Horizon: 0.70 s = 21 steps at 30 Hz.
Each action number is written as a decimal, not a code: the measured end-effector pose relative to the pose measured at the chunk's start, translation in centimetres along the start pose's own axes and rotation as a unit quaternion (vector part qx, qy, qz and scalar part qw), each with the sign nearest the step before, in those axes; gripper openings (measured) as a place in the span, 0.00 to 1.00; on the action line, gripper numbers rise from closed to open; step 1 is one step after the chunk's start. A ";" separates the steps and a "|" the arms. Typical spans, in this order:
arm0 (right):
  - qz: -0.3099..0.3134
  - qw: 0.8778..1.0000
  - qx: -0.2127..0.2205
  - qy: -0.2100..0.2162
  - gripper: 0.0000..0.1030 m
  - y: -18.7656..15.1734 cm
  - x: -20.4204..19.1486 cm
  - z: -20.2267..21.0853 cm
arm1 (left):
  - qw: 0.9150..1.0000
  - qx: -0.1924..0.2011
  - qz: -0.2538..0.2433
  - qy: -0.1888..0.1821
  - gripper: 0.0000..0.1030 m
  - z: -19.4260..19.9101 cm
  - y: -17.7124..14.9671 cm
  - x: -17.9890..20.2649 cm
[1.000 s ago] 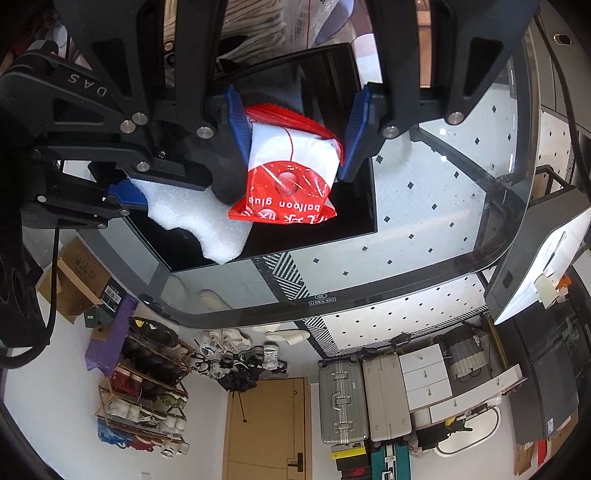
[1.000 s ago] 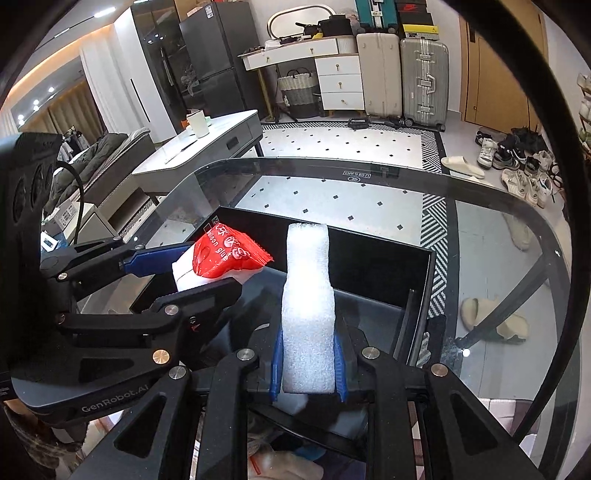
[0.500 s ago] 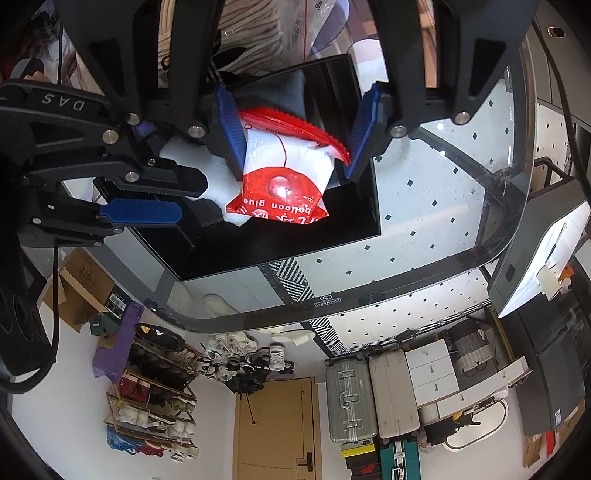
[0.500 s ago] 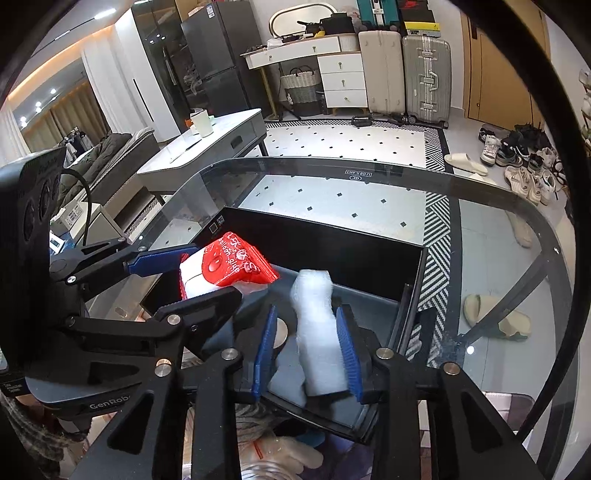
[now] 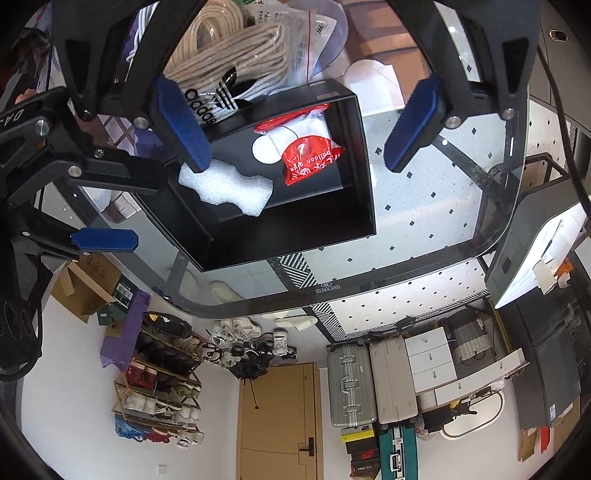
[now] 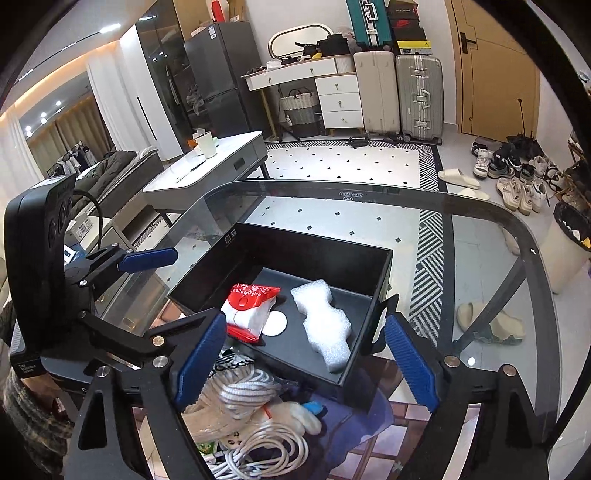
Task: Organize soft objects
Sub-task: 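Withdraw both tools from the box back over the remaining pile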
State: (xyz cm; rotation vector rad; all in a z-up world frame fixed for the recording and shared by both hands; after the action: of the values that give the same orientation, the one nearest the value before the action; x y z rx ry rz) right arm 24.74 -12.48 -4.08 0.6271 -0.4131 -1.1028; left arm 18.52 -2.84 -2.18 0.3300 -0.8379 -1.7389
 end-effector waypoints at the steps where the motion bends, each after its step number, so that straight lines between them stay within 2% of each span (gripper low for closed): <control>1: 0.003 1.000 0.001 -0.001 0.92 -0.2 -0.2 0.3 | 1.000 0.000 -0.001 0.000 0.95 0.2 -0.1 0.2; 3: 0.009 1.000 0.003 -0.004 0.95 -0.5 -0.4 0.8 | 1.000 0.000 -0.002 0.003 0.96 0.7 -0.4 0.3; 7: 0.013 1.000 0.006 0.000 0.96 -1.3 -0.5 1.9 | 1.000 0.002 0.004 0.006 1.00 1.7 -1.1 0.6; 14: 0.025 0.999 0.012 0.015 0.97 -2.4 -1.3 3.7 | 1.000 0.008 0.017 0.000 1.00 3.0 -2.4 0.9; 21: 0.012 1.000 -0.001 0.013 0.98 -4.1 -1.1 4.2 | 1.000 0.008 0.027 0.002 1.00 3.5 -3.9 0.9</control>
State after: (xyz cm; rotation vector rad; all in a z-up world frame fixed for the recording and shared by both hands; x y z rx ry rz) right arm 18.94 -13.85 -3.53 0.6320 -0.3951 -1.0701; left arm 13.25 -1.90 -2.18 0.3177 -0.8512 -1.6816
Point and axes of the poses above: each gripper's, at about its wrist camera, not at the fingertips, and z roughly against the way its jaws point, x to its right, y to its top, the point moved 7 cm from there along -z, roughly the way its jaws point, and after that the axes turned 14 degrees about -y, right-handed, at the moved point
